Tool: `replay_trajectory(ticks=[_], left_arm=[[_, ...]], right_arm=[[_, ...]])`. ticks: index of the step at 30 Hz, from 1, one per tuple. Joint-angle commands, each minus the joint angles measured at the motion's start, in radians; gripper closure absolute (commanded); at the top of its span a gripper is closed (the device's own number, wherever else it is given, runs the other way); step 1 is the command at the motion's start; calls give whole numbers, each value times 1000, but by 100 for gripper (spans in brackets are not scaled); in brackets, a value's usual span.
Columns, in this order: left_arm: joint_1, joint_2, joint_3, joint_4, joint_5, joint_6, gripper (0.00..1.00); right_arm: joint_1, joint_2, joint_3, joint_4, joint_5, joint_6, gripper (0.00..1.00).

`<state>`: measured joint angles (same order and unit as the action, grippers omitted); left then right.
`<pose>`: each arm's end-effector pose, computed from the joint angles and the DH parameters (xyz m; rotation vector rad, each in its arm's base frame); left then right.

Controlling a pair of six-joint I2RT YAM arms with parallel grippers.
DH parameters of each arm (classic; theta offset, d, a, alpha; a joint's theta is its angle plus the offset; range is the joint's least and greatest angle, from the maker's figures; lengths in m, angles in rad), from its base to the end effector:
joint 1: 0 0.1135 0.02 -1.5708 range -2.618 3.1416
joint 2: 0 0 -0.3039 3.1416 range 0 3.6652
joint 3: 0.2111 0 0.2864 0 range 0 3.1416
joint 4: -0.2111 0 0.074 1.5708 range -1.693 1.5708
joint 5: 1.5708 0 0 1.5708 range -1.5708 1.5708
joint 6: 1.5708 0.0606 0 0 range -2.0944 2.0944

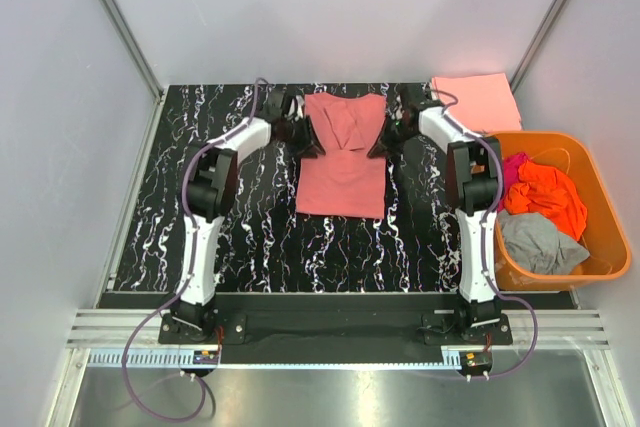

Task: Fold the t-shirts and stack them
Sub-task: Fold the tshirt

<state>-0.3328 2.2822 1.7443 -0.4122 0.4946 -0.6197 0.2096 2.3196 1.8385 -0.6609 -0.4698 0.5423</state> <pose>0.5234 -0.2114 0.1482 -0.1660 2.6466 -0.9817 0.5383 0.1425 0.1433 0.3191 2.7800 0.8455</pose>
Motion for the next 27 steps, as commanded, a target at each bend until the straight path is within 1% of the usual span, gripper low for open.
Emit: replay_trajectory(ticks=[1,3,5,6,7,10,11,12,13,14,15,17,18,22,25,27], left_arm=[[43,28,191,-87,-76,81,61],[52,33,254,-120,-87,71,60],[61,-7,248,-122,-59,48,59],[60,-26,229,-122,-45,43,59],[57,-45,212,-122,-42,40,59],[43,-128,118,-109,-4,17,58],[35,-160,94,-105,5,9,59],[23,-171,42,-88,15,6,59],[17,-182,17,-73,33,2,59],[14,-194,-41,-54,42,-15,59],[9,-196,-69,-6,53,-29,59],[14,-179,-120,36,84,-64,60],[14,-168,-127,61,88,-66,60],[31,-107,-124,47,88,-25,62],[43,-144,-138,16,76,20,62],[41,-214,-172,4,76,35,61]], right_arm=[[-55,49,151,-60,46,-30,85],[-73,69,232,-104,45,-39,84],[-76,80,310,-147,36,-59,83],[-76,84,356,-199,34,-80,82],[-75,78,357,-219,33,-88,82],[-76,12,300,-226,8,-94,80],[-76,-14,282,-221,-27,-96,78],[-76,-26,260,-212,-52,-97,77],[-76,-37,201,-195,-76,-93,76],[-76,-49,173,-156,-117,-84,73],[-76,-48,148,-137,-134,-76,73],[-78,-26,104,-106,-168,-70,73],[-79,-14,96,-97,-176,-64,74],[-98,43,82,-69,-158,-65,78],[-119,86,129,-72,-145,-74,79],[-125,72,137,-89,-138,-80,79]])
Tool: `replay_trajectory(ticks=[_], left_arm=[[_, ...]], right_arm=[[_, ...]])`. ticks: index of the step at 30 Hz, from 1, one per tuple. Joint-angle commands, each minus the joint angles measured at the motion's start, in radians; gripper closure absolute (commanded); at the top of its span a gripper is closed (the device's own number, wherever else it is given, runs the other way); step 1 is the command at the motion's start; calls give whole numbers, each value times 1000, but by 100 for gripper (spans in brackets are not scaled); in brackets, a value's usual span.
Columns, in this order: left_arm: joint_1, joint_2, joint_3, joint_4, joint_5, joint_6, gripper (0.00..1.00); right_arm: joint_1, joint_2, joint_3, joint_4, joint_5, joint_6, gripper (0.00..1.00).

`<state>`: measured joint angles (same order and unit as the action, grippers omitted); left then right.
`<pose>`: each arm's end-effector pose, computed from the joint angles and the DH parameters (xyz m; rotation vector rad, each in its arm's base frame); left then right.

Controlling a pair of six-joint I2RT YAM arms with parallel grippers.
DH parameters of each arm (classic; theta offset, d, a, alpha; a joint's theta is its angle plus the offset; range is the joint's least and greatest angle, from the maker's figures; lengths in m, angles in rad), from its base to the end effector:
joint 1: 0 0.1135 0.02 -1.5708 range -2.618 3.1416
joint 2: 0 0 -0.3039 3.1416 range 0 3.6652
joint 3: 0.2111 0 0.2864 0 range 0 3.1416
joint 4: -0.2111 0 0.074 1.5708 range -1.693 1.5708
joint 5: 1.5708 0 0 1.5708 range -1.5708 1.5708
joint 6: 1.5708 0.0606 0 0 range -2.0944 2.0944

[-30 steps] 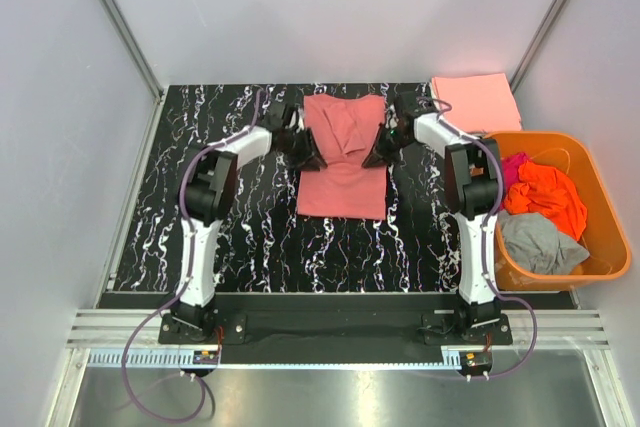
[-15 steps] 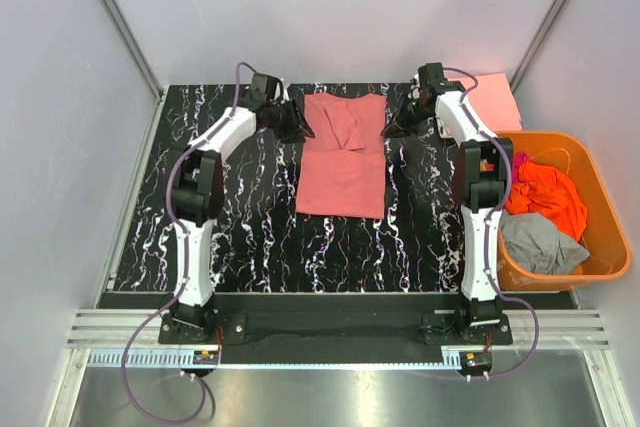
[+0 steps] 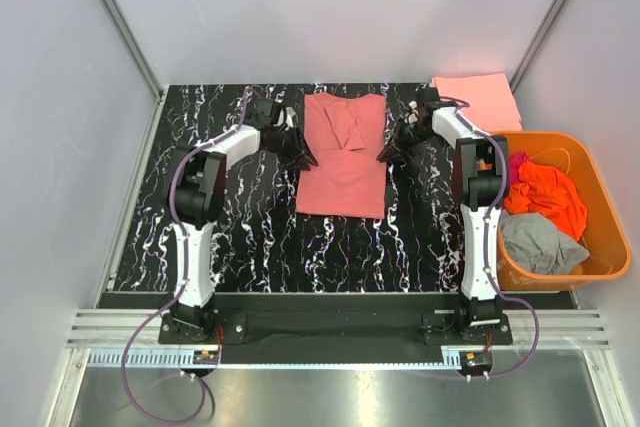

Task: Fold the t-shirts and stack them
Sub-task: Fold the tshirt

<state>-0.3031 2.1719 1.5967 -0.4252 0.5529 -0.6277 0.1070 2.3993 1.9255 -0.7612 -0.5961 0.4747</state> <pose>0.4938 -0.1878 0.1564 -0.2139 2.6918 -1.0363 0.5546 0.0938 0.1273 0.3733 2.8149 0.9724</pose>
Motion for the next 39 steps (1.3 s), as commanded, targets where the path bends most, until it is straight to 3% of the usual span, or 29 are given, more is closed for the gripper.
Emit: replay_trajectory(ticks=[1,10,17,20,27,33,39], left_arm=[[9,-154,-43,17,28,42,61],[-44,-351,-305,17,64,22,61],[-50,-316,-435,63,59,22,62],[-31,-290,-472,69,41,36,63],[-7,-299,-589,85,-5,75,64],[-7,-391,-664,83,-10,92,64],[-7,-492,-601,55,28,66,63]], right_arm=[[-23,-23,46,7,1,-18,78],[32,-340,-219,5,-2,-10,64],[218,-376,-379,161,-154,56,64],[241,-353,-456,253,-192,97,75],[188,-367,-701,312,-156,24,81],[86,-498,-876,327,-157,5,80],[54,-646,-890,319,-205,61,78]])
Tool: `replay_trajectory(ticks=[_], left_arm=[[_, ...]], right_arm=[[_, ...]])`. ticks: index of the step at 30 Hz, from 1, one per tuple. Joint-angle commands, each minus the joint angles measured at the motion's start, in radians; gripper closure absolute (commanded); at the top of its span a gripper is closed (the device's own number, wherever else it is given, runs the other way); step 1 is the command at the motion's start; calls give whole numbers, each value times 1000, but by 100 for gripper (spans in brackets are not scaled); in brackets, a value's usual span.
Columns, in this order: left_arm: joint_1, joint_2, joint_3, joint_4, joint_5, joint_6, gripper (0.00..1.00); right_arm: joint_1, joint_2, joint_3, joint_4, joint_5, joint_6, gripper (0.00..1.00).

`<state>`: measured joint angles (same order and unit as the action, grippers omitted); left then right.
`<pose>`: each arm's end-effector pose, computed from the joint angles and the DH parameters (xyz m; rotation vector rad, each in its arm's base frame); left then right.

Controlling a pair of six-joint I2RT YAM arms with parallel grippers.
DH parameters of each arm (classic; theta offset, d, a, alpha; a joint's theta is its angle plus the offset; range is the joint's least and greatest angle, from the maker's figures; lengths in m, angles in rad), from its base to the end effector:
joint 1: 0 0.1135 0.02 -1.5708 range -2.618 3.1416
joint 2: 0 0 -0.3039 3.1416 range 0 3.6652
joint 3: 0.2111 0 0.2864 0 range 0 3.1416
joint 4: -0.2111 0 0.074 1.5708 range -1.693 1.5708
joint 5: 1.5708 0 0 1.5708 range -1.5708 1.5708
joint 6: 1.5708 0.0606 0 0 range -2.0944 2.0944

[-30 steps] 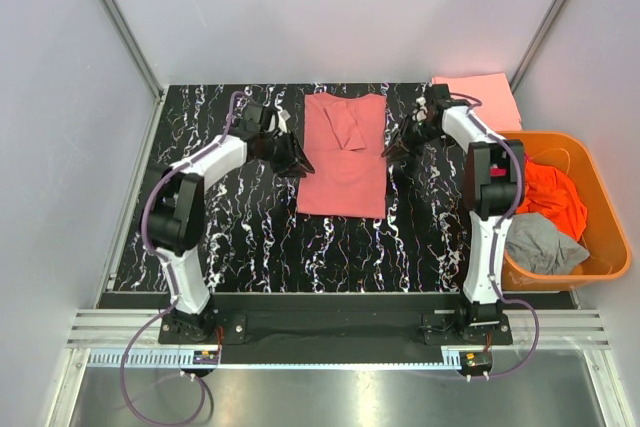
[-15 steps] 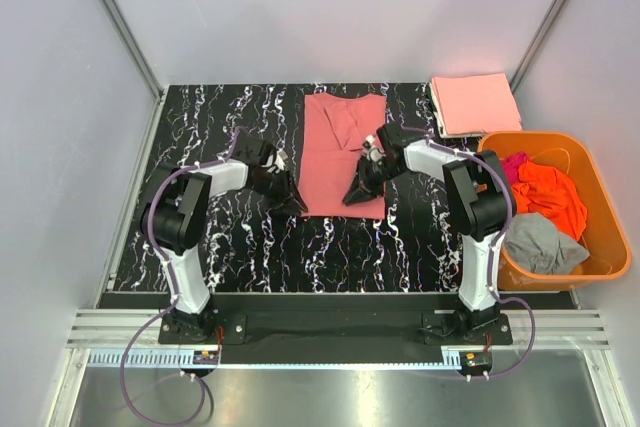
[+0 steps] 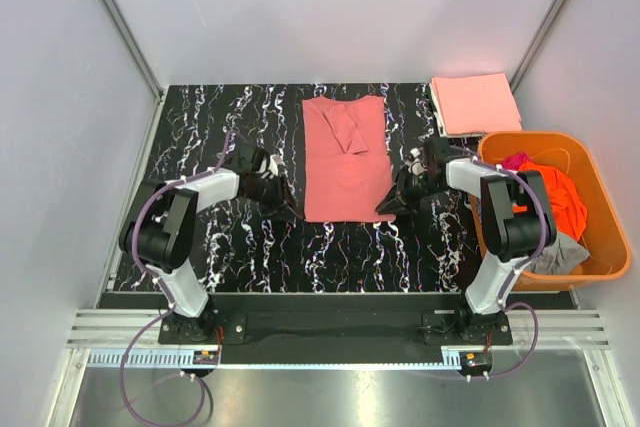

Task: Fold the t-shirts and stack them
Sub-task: Fold the tshirt

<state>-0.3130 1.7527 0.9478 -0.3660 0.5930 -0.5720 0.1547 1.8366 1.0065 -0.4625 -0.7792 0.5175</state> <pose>0.3328 -0.1433 0.1377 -0.1935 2.8550 -1.0364 0.3543 0.0984 0.1279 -0.3559 -2.8553 -1.2461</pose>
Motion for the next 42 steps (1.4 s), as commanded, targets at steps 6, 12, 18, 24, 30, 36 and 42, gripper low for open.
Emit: replay_trajectory(ticks=[6,12,18,24,30,36,42], left_arm=[[3,40,232,76,40,-81,63],[6,255,328,393,122,-310,63],[35,485,476,477,102,-388,65],[101,530,517,432,59,-371,66],[111,437,542,286,74,-250,62],[109,269,482,173,59,-164,59],[107,73,274,159,-2,-236,55]], right_arm=[[-6,54,242,22,-31,45,74],[-38,272,524,22,-46,93,72],[-98,483,734,19,-87,125,68],[-149,595,781,12,-92,127,66],[-193,540,810,-103,-39,26,65],[-198,419,886,-275,90,-19,50],[-188,220,643,-230,168,101,35]])
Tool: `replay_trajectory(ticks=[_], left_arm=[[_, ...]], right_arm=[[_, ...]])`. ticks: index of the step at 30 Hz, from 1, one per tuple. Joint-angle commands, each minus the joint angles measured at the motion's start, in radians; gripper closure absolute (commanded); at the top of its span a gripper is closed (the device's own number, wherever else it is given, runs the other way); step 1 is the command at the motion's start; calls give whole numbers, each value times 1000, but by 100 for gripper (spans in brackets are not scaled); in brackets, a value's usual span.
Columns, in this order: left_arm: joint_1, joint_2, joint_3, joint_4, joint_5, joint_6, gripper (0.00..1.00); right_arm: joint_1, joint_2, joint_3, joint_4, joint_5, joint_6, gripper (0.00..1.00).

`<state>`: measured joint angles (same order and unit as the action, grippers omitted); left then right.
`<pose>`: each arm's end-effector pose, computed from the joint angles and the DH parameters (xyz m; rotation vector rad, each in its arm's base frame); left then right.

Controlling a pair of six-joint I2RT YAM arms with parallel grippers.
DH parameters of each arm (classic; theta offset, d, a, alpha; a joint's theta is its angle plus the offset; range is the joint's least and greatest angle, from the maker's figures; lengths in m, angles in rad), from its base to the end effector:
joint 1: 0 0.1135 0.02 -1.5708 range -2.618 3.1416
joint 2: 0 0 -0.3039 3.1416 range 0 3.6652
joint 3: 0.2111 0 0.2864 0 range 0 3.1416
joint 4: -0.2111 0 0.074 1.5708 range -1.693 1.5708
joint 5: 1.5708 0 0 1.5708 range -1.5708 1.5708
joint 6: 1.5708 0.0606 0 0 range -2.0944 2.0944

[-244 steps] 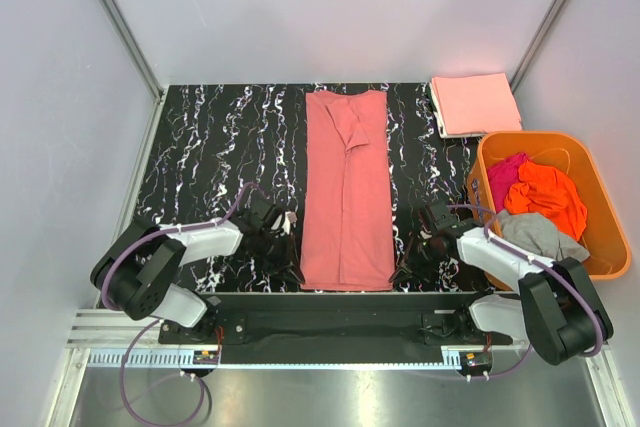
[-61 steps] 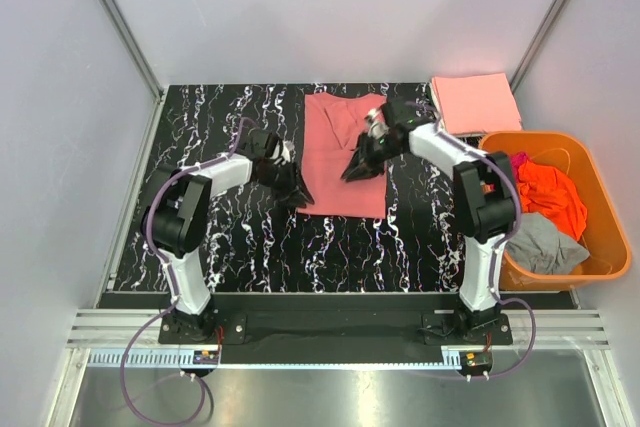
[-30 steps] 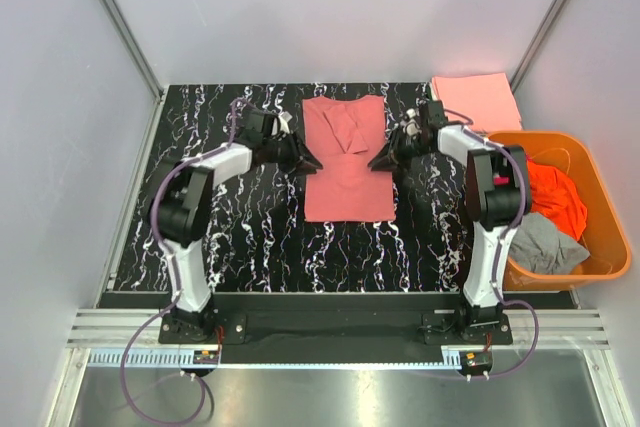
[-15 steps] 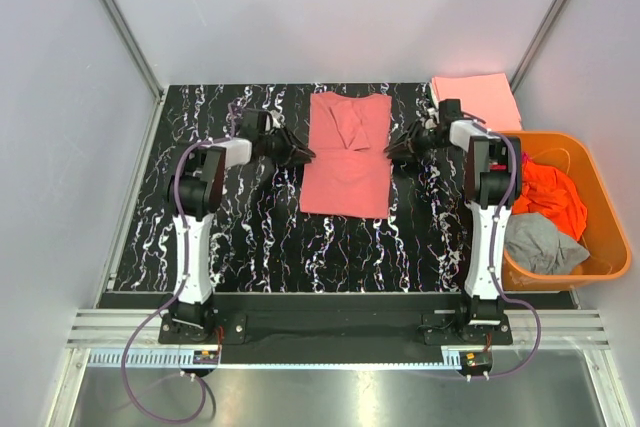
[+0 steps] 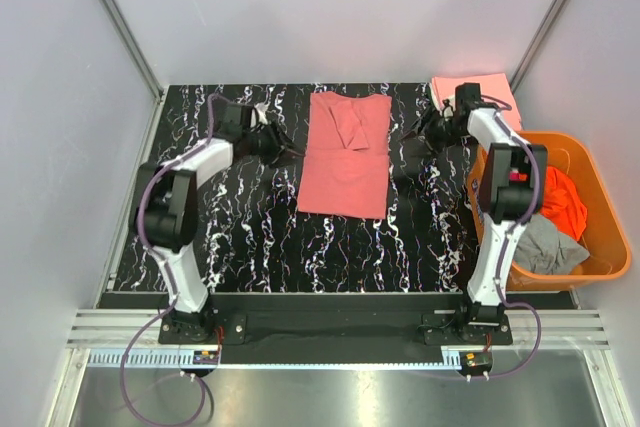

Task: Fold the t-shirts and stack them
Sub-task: Fold the tshirt

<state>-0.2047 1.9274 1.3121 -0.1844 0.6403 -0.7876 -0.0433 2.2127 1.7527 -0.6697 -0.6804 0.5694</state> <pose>0.4576 -0.1320 0.1977 -0.3948 2.4832 -1.2081 0.5324 0.0151 0.1768 0.6092 2.6355 1.0788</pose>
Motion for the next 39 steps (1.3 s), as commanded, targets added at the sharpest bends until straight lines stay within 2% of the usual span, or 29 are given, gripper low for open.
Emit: replay_trajectory(ticks=[1,5,11,15,17,21,22,27,33,39], left_arm=[[-4,-129,-124,-15,-63,-68,55],[-27,-266,-284,22,-151,-203,54],[-145,-435,-546,157,-357,-467,53],[-225,-459,-660,209,-467,-594,51],[-243,-453,-691,250,-497,-627,50],[-249,-462,-749,272,-585,-686,45],[-249,-456,-760,286,-597,-697,44],[-254,-406,-765,347,-611,-762,46],[-257,-377,-757,339,-669,-800,50],[-262,-318,-741,356,-654,-806,56]], right_arm=[[16,-197,-157,1,80,76,35],[37,-373,-465,120,128,176,34],[227,-605,-758,278,263,306,27],[310,-763,-965,467,340,463,27],[322,-792,-1060,519,349,538,29],[333,-841,-1167,623,377,624,33],[333,-844,-1208,648,383,641,37],[339,-857,-1305,784,429,750,45],[350,-855,-1349,797,518,799,47],[353,-792,-1326,802,565,813,50]])
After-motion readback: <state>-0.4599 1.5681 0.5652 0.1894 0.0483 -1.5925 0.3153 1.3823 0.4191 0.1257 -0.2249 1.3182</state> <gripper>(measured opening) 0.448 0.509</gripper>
